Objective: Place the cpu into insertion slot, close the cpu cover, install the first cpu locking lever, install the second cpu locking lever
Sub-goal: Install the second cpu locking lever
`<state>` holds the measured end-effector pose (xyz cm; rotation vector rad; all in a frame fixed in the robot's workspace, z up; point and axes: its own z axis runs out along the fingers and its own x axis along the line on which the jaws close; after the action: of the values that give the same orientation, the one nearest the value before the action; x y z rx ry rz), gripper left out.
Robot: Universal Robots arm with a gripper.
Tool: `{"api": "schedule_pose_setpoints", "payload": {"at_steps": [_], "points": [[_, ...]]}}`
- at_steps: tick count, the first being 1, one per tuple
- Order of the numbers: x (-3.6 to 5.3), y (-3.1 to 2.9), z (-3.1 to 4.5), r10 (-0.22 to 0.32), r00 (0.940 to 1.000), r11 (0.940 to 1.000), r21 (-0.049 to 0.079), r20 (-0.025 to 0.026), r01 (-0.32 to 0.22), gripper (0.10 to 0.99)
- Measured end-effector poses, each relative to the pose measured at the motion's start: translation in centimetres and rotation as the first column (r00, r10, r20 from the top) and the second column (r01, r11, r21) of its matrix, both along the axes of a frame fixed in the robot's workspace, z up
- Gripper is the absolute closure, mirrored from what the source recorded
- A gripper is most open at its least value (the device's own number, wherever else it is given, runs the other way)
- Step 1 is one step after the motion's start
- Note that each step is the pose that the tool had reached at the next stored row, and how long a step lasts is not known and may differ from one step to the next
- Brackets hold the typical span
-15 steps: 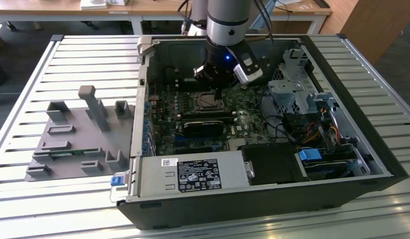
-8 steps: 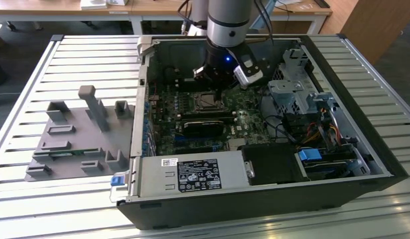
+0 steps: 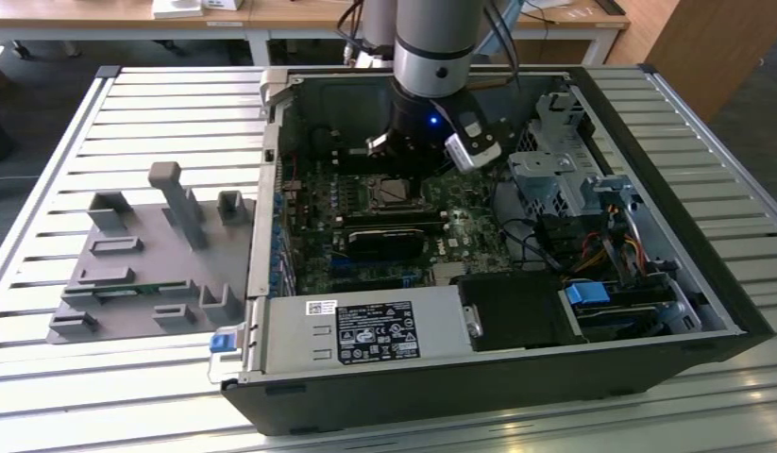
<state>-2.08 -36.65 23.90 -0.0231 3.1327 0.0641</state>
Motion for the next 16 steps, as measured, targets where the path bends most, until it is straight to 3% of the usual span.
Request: {"api": "schedule_pose_setpoints", "payload": {"at_steps": [12, 16], "points": [[-2.87, -0.27, -0.05, 0.001, 1.0000, 1.0000, 0.000, 0.0002, -0.001, 0.980], [-3.26, -0.28, -0.41, 0.003, 1.0000, 1.0000, 0.000, 0.0001, -0.003, 0.980]]}}
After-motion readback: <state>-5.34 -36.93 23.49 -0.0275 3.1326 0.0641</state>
